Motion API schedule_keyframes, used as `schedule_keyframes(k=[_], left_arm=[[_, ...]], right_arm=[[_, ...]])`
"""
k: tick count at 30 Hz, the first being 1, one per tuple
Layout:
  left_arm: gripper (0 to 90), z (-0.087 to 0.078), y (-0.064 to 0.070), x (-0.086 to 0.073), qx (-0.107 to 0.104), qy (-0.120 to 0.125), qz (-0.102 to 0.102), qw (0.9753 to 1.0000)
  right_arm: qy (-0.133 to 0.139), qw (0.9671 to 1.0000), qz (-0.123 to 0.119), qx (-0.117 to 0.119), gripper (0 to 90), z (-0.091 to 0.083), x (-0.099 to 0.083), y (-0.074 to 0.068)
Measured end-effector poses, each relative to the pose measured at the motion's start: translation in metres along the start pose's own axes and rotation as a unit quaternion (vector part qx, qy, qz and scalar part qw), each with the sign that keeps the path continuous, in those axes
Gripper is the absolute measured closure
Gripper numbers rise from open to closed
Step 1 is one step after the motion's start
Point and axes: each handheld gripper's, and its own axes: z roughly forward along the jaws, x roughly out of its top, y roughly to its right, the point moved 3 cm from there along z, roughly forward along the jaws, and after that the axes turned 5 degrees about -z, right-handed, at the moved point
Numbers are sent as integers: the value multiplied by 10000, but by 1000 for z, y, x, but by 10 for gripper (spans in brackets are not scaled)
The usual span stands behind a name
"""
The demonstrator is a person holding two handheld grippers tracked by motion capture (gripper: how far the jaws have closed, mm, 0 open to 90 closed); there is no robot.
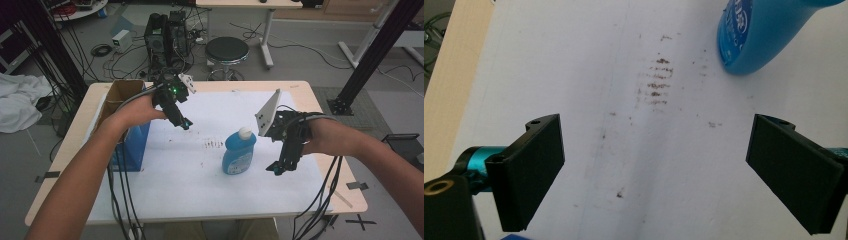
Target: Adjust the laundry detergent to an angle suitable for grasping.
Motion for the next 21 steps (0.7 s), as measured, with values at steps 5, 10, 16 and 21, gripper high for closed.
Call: schedule_keyframes(k=[5,10,16,21], left_arm=[[85,5,7,-6,-93,430,-278,9986],[85,14,16,-15,-98,748,-392,9964],[85,23,29,-19,-80,1369,-722,9879],[84,29,36,-19,-42,1595,-716,9846]], right_arm=[[1,10000,48,-8,26,-1,-1,0],[44,10000,55,-57,26,-2,-3,0],[41,9999,75,-58,26,-2,-5,0],[44,9999,84,-59,26,-2,-5,1]])
